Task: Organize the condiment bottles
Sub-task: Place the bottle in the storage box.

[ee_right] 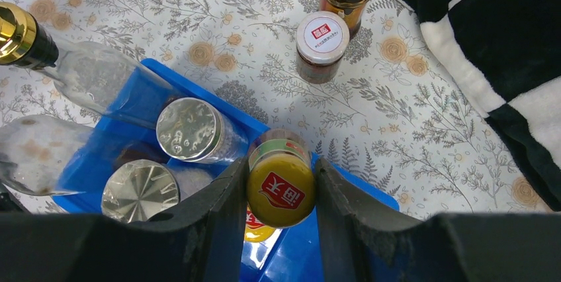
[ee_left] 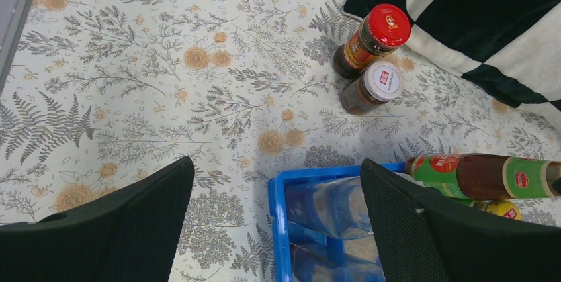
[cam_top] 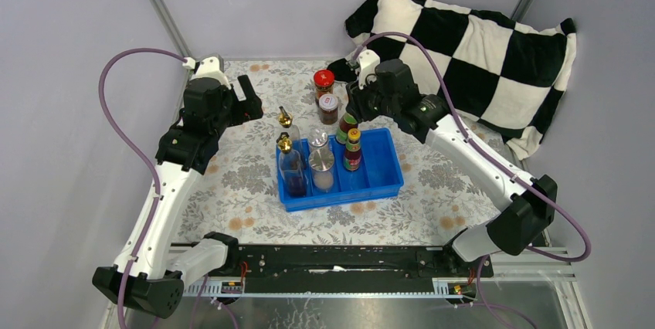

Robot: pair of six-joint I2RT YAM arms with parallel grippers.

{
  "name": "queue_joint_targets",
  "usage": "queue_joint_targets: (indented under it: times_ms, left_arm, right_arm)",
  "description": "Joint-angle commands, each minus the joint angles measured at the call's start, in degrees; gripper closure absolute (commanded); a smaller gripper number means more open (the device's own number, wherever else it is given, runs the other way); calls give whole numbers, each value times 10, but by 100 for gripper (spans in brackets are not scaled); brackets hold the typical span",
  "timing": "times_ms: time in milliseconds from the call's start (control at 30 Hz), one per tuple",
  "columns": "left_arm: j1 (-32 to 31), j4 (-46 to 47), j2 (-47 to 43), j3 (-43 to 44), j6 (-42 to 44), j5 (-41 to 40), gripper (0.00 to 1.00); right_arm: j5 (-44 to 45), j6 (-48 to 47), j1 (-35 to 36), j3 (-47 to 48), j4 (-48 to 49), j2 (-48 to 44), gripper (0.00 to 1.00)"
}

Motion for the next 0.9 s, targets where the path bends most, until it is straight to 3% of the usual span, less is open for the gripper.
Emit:
queue_joint_targets:
  times_ms: [0,867]
  left_arm:
    - [4,9,-9,-1,-7,9,1]
    - [3,16,-12,-9,-10,11,1]
  right_arm:
    - [12,8,5,4,-5,-28,78]
    - [14,7,10,21,-26,-29,79]
